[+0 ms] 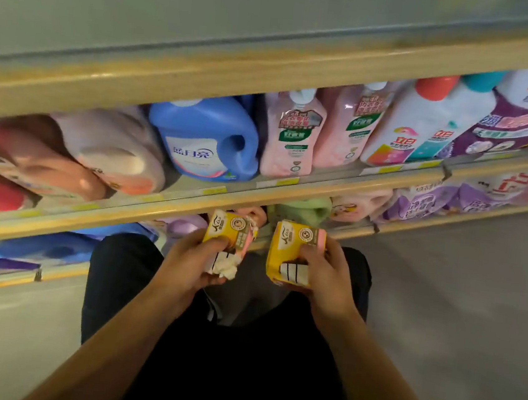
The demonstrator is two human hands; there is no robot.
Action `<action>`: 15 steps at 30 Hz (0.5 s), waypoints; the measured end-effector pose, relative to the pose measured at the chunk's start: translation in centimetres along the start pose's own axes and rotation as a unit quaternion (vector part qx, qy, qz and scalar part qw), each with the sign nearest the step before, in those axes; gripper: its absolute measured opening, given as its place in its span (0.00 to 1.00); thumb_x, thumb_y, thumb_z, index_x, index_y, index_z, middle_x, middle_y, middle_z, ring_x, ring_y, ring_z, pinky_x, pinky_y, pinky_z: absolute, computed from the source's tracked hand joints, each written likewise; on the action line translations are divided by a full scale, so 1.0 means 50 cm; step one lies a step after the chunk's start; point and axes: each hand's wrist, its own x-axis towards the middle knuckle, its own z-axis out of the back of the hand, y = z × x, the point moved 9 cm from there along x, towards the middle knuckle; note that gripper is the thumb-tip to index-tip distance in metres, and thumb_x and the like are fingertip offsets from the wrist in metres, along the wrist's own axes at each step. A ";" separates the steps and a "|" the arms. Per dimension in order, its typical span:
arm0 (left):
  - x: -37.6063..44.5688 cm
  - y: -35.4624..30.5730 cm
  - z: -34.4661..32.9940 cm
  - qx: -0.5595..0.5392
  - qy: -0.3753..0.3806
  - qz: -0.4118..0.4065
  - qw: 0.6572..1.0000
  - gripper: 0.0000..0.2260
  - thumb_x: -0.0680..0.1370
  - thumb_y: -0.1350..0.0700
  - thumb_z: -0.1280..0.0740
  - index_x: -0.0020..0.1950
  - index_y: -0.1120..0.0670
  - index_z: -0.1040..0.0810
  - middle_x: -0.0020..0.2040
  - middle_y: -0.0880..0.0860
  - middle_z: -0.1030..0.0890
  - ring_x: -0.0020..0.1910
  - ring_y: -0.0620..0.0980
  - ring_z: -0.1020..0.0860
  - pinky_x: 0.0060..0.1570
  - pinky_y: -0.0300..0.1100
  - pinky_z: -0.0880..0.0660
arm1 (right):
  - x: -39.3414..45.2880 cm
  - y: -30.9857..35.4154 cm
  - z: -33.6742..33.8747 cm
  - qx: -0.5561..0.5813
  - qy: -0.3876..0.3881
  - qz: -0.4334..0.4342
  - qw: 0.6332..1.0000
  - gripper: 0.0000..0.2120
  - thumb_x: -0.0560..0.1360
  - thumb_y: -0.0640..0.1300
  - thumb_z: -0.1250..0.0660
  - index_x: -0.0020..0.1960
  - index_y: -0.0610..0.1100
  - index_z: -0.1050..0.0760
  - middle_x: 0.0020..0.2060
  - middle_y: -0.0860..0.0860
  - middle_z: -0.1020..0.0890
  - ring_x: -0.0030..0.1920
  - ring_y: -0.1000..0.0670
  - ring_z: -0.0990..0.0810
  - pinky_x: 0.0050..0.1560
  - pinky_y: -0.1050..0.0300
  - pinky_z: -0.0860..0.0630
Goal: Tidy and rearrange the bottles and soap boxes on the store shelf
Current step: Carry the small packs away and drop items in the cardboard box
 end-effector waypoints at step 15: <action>-0.204 -0.204 -0.334 0.201 0.105 0.071 0.971 0.08 0.70 0.55 0.30 0.47 0.45 0.18 0.43 0.51 0.15 0.41 0.50 0.15 0.37 0.47 0.21 | -0.259 0.247 0.272 0.035 -0.171 -0.022 0.984 0.19 0.64 0.55 0.30 0.55 0.57 0.26 0.45 0.52 0.17 0.44 0.50 0.15 0.40 0.43 0.16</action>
